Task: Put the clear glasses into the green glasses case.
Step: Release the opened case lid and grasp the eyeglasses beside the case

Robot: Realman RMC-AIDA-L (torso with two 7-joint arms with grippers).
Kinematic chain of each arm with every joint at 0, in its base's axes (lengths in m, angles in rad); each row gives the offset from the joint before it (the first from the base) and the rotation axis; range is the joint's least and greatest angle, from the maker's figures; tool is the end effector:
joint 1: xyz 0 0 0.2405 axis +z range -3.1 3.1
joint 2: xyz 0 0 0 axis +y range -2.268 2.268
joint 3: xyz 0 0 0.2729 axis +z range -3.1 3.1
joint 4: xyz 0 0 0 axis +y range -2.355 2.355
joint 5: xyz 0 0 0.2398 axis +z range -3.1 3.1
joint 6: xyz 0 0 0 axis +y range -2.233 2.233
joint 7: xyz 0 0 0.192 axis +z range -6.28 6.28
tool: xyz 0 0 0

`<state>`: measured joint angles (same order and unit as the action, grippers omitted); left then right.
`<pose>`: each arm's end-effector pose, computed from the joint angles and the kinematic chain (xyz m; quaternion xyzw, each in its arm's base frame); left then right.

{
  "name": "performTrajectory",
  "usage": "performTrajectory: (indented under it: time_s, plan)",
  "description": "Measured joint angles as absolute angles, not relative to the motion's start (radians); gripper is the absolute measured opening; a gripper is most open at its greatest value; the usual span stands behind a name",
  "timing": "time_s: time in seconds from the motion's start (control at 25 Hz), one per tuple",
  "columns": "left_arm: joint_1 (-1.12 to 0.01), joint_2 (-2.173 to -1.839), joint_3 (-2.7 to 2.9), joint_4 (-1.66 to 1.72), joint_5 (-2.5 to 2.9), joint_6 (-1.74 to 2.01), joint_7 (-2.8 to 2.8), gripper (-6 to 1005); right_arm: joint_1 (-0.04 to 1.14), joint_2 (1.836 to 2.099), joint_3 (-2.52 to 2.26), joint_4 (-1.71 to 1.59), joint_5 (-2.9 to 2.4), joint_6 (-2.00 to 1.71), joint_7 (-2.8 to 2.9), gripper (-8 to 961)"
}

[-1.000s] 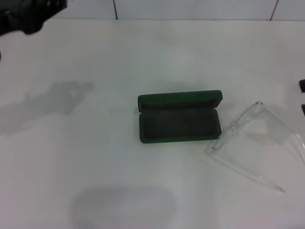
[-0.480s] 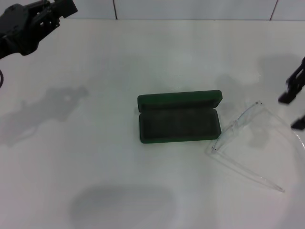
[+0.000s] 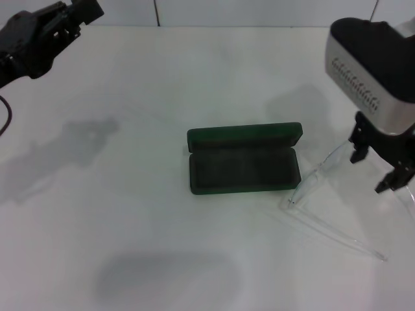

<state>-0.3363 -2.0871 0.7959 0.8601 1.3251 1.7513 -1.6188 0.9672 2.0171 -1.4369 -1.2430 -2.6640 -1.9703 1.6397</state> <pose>-0.2189 0.3528 0.0559 -0.8202 -0.2097 -0.5128 0.1428 0.1316 0.3946 -0.0244 0.9107 0.1951 0.3536 0.0868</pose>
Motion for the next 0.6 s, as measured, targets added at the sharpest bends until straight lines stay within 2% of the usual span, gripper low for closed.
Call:
performTrajectory:
  time_s: [0.24, 0.44, 0.6]
  plan:
    - [-0.334, -2.085, 0.794, 0.811, 1.314, 1.771, -1.575, 61, 0.983, 2.021, -1.480, -1.247, -2.658, -1.914, 1.603, 558]
    - [-0.330, -2.085, 0.794, 0.810, 1.324, 1.772, -1.567, 62, 0.987, 2.023, -1.495, -1.237, -2.640, -1.876, 1.586, 417]
    - [-0.330, -2.083, 0.794, 0.810, 1.327, 1.772, -1.564, 62, 0.980, 2.024, -1.519, -1.221, -2.637, -1.839, 1.573, 410]
